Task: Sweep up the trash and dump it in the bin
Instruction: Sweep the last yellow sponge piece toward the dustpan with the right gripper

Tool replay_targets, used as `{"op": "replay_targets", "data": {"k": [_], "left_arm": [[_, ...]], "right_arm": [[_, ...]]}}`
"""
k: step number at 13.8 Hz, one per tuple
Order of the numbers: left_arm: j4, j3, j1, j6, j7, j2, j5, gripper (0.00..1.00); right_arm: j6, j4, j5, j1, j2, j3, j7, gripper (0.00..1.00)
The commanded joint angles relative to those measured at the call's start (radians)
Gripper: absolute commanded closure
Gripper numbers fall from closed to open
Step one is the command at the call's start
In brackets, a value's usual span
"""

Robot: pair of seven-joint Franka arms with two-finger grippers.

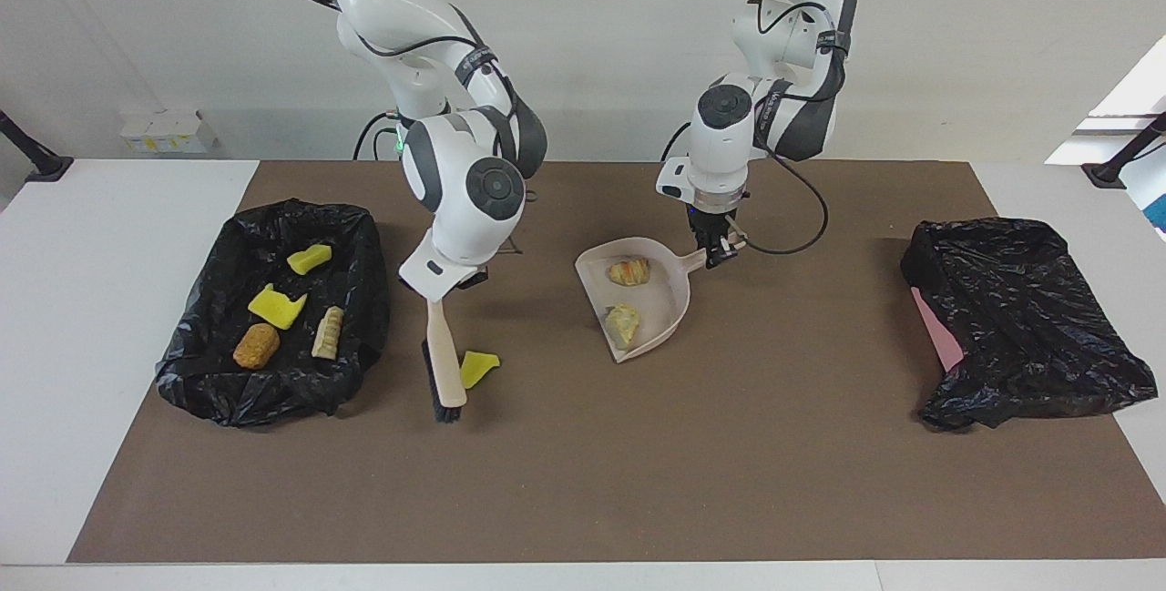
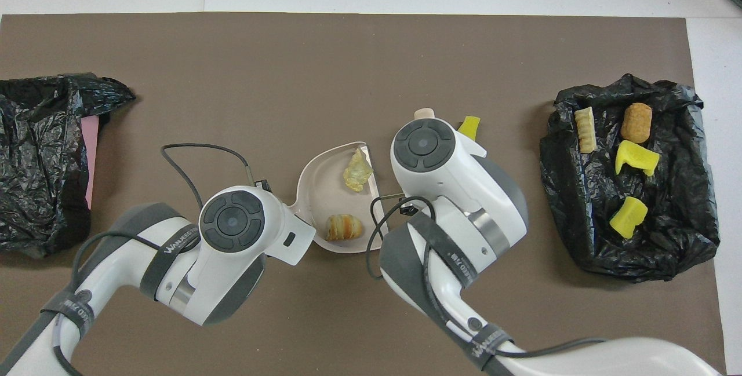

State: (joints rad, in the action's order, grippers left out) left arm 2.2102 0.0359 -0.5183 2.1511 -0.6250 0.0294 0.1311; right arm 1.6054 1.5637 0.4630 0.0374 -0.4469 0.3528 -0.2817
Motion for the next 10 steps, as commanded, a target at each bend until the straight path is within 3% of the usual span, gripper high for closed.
{"op": "replay_targets", "data": {"k": [1, 3, 7, 10], "left_arm": [[-0.046, -0.002, -0.008, -0.124, 0.053, 0.009, -0.002, 1.00], [-0.052, -0.002, -0.020, -0.152, 0.086, 0.006, -0.001, 1.00], [-0.038, -0.002, -0.022, -0.134, 0.105, 0.000, 0.002, 1.00], [-0.012, -0.002, -0.020, -0.053, 0.100, -0.002, 0.002, 1.00]], "right_arm": [[-0.003, -0.036, 0.011, 0.002, -0.056, 0.012, 0.023, 1.00], [0.014, 0.001, -0.001, 0.009, -0.058, 0.015, 0.012, 1.00], [0.031, 0.042, -0.142, 0.045, -0.039, 0.017, 0.010, 1.00], [0.025, 0.068, -0.248, 0.110, -0.012, 0.017, 0.000, 1.00]]}}
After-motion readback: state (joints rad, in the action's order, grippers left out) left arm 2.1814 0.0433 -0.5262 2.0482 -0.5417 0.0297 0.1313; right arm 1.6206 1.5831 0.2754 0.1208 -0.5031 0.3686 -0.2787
